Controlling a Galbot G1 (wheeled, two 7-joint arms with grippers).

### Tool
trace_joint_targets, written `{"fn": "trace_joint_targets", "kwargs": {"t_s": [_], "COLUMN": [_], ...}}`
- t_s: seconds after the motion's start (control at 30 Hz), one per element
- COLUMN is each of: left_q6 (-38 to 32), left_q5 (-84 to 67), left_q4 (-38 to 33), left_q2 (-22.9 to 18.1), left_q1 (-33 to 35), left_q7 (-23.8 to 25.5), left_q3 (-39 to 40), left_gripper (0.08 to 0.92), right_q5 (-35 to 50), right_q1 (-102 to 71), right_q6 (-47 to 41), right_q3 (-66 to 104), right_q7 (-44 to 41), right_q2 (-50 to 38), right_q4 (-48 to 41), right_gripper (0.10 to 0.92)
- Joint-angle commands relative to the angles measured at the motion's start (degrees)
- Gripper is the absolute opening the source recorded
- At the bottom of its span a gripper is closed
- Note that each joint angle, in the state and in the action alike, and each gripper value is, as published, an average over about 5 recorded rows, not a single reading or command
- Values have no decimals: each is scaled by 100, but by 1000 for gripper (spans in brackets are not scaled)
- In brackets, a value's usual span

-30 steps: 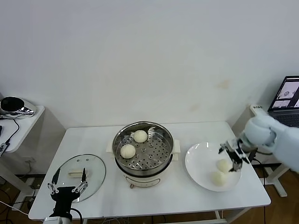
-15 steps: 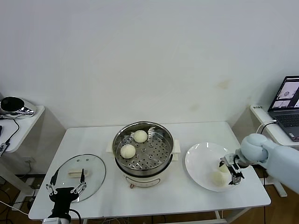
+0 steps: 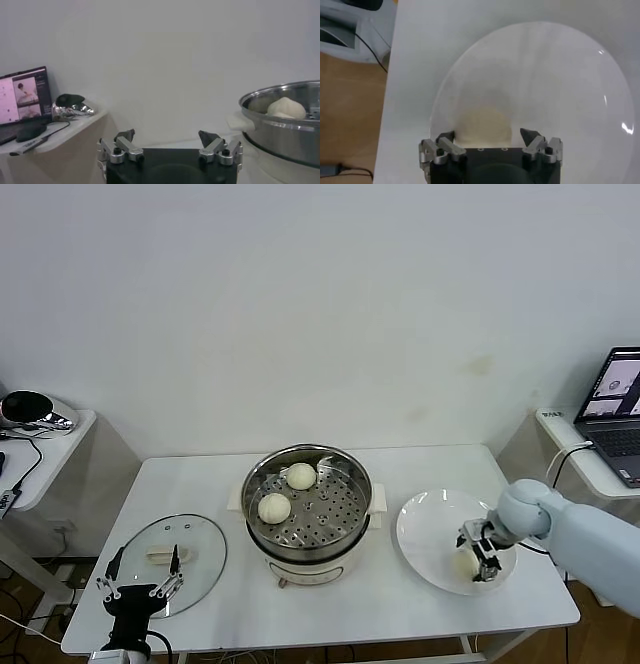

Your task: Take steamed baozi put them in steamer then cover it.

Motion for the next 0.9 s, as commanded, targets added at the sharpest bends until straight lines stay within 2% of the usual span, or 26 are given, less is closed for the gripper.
{"fn": "trace_joint_targets", "kwargs": {"t_s": [0.03, 0.17, 0.53, 0.9], "left_q6": [-1, -1, 16, 3], "left_q5": [0, -5, -13, -29], "left_q4": [10, 25, 4, -14], "left_q2": [-4, 5, 32, 40], "left_q1": [-3, -19, -86, -119], "left_q7": [-2, -1, 1, -4], "left_q3": [10, 7, 21, -15], "left_gripper": [823, 823, 823, 823], "right_q5": [-43, 180, 1397, 2447], "right_q1": [-90, 160, 2380, 4835], "right_q6": [-61, -82, -240, 56], "right_q3": [77, 30, -652, -1945], "right_q7": [4, -58, -265, -154], "right_q2": [70, -56, -186, 1321], "right_q4": [-81, 82, 453, 292], "right_gripper": [608, 550, 550, 552]}}
